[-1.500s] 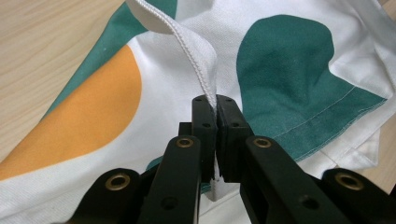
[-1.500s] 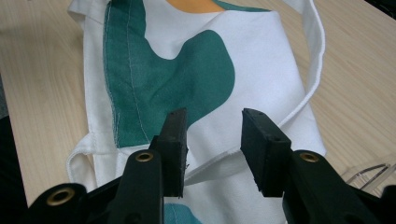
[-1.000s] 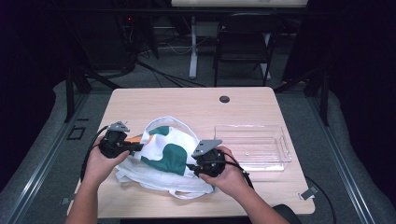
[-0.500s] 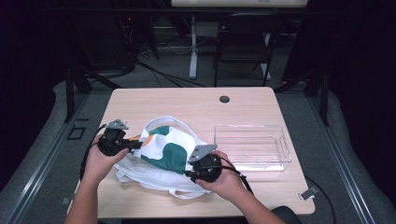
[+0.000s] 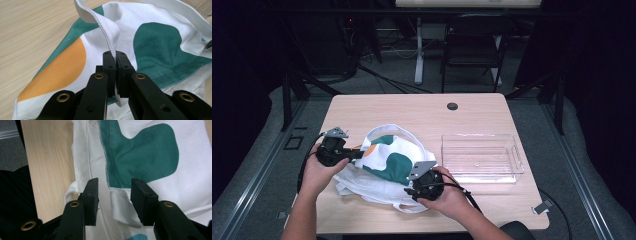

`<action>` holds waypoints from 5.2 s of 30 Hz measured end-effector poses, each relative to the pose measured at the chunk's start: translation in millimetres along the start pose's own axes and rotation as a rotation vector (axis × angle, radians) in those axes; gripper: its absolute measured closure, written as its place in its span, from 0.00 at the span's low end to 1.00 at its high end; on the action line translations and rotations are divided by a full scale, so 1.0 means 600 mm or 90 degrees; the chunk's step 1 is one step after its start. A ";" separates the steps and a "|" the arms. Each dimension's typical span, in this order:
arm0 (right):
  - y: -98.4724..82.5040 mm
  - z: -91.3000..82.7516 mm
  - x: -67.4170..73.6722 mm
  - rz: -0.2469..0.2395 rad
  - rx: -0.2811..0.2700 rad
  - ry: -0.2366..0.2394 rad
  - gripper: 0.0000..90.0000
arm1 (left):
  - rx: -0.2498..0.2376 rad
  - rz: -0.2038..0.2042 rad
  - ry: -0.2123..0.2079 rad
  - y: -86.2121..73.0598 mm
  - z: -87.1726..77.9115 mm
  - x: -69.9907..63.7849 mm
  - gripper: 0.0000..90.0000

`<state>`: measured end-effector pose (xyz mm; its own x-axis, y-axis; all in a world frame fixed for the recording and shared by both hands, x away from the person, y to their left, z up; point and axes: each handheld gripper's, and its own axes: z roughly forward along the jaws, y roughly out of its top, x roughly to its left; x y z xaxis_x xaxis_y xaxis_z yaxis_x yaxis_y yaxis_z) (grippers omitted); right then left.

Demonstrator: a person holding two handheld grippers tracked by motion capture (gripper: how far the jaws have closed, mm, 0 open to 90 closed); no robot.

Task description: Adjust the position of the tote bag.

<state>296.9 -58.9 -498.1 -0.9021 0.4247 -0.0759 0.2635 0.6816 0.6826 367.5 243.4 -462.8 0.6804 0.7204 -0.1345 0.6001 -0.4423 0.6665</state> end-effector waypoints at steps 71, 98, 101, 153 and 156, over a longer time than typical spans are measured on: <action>0.010 -0.029 -0.015 0.008 -0.091 -0.064 0.95 | -0.019 0.040 0.044 0.000 -0.022 -0.027 0.61; 0.017 -0.032 -0.028 0.022 -0.118 -0.070 0.95 | -0.013 0.105 0.006 0.003 0.007 -0.066 0.51; 0.018 -0.031 -0.029 0.022 -0.118 -0.071 0.95 | -0.014 0.111 0.005 0.003 0.011 -0.070 0.51; 0.023 -0.030 -0.021 0.022 -0.146 -0.079 0.94 | 0.002 0.181 0.053 0.006 0.038 -0.109 0.89; 0.022 -0.031 -0.020 0.020 -0.151 -0.080 0.93 | -0.007 0.184 0.054 0.010 0.036 -0.110 0.89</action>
<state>304.9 -66.1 -474.8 -0.8416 0.5239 -0.1312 0.1902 0.5149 0.8359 335.1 181.7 -465.8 0.7843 0.6080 0.1237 0.3815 -0.6298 0.6766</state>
